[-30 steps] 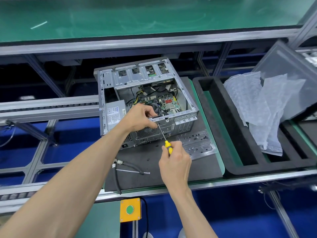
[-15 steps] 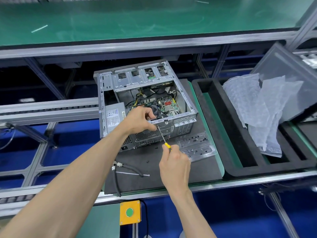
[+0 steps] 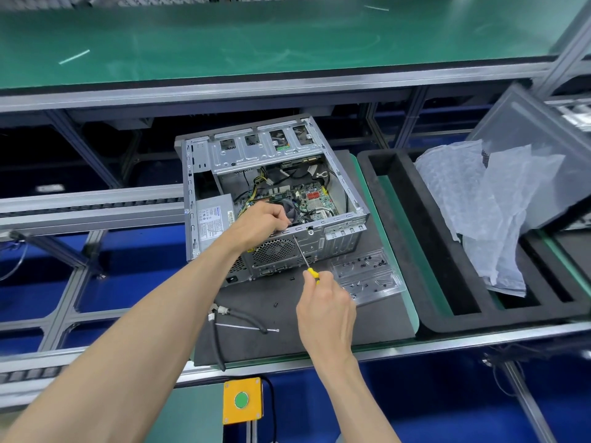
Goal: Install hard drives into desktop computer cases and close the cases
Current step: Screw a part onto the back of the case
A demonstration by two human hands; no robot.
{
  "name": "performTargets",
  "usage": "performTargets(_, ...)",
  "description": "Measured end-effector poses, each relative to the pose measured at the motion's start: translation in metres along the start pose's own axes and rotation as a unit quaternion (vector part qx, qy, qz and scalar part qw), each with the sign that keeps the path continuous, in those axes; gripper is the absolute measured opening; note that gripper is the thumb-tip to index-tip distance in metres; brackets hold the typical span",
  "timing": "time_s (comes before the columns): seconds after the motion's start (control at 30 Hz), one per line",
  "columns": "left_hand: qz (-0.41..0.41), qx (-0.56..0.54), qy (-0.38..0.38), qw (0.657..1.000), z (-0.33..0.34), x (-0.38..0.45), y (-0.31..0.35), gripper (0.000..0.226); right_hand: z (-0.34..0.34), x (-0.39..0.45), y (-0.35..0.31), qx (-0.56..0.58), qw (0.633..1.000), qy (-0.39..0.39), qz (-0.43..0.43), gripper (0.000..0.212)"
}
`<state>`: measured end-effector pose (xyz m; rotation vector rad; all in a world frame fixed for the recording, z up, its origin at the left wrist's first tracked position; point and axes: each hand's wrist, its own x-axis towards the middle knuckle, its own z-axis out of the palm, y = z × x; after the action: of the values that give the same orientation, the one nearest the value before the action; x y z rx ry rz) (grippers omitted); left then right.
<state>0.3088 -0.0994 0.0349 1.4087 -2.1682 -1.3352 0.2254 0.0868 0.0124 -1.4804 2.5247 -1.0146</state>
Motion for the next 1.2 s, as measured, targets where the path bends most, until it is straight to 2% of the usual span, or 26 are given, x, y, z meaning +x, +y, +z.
performTargets(0.13, -0.003, -0.009, -0.005, 1.000, 0.000, 0.003, -0.003, 0.021, 0.005, -0.001, 0.005, 0.058, 0.998, -0.011, 0.036, 0.017)
performTargets(0.23, 0.003, -0.008, 0.004, 1.000, 0.000, 0.004, -0.006, 0.016, 0.006, -0.003, 0.007, 0.084, 0.996, -0.012, 0.035, 0.020)
performTargets(0.4, 0.005, -0.013, -0.003, 1.000, 0.000, 0.007, -0.008, 0.020, 0.002, 0.001, -0.001, -0.007, 1.000, 0.021, -0.020, 0.023)
performTargets(0.5, 0.014, -0.006, -0.029, 0.999, -0.002, 0.004, -0.006, 0.006, 0.003, 0.006, 0.002, -0.016, 0.999, 0.047, -0.013, 0.029)
performTargets(0.6, 0.033, 0.049, -0.063, 0.996, -0.003, 0.000, -0.004, 0.032, 0.005, 0.005, 0.011, 0.032, 0.999, 0.020, -0.014, 0.015)
performTargets(0.7, 0.037, 0.074, -0.052, 0.995, -0.001, 0.000, -0.001, 0.043, 0.006, 0.002, 0.009, 0.090, 0.996, -0.028, 0.001, 0.018)
performTargets(0.73, 0.035, 0.066, -0.051, 0.996, -0.001, 0.001, -0.001, 0.043, 0.008, 0.001, 0.010, 0.151, 0.986, -0.051, 0.054, 0.016)
performTargets(0.77, 0.035, 0.061, -0.051, 0.996, -0.001, 0.001, 0.000, 0.044, 0.010, 0.002, 0.010, 0.242, 0.959, -0.073, 0.131, 0.012)
performTargets(0.8, 0.034, 0.058, -0.053, 0.996, -0.002, 0.001, 0.000, 0.044, 0.013, 0.005, 0.013, 0.346, 0.910, -0.074, 0.216, 0.010)
performTargets(0.83, 0.033, 0.056, -0.055, 0.996, -0.001, 0.002, 0.000, 0.044, 0.011, 0.007, 0.012, 0.441, 0.837, -0.095, 0.309, 0.010)
performTargets(0.87, 0.033, 0.056, -0.055, 0.996, -0.001, 0.002, 0.000, 0.044, 0.009, 0.008, 0.012, 0.484, 0.796, -0.109, 0.347, 0.010)
performTargets(0.9, 0.032, 0.055, -0.054, 0.997, -0.001, 0.002, 0.000, 0.044, 0.009, 0.008, 0.011, 0.468, 0.811, -0.106, 0.335, 0.010)
performTargets(0.97, 0.031, 0.054, -0.051, 0.997, 0.000, 0.002, 0.001, 0.043, 0.008, 0.005, 0.009, 0.300, 0.929, -0.075, 0.205, 0.015)
performTargets(1.0, 0.029, 0.054, -0.048, 0.997, 0.001, 0.002, 0.000, 0.042, 0.009, 0.003, 0.008, 0.225, 0.962, -0.057, 0.147, 0.022)
performTargets(1.07, 0.028, 0.052, -0.044, 0.997, 0.001, 0.002, -0.001, 0.041, 0.010, 0.000, 0.008, 0.161, 0.984, -0.007, 0.079, 0.027)
performTargets(1.17, 0.027, 0.049, -0.044, 0.997, 0.001, 0.004, -0.002, 0.041, 0.018, -0.003, 0.009, 0.115, 0.992, 0.042, 0.023, 0.018)
performTargets(1.2, 0.026, 0.046, -0.046, 0.998, 0.001, 0.004, -0.002, 0.041, 0.016, -0.003, 0.008, 0.128, 0.990, 0.042, 0.032, 0.015)
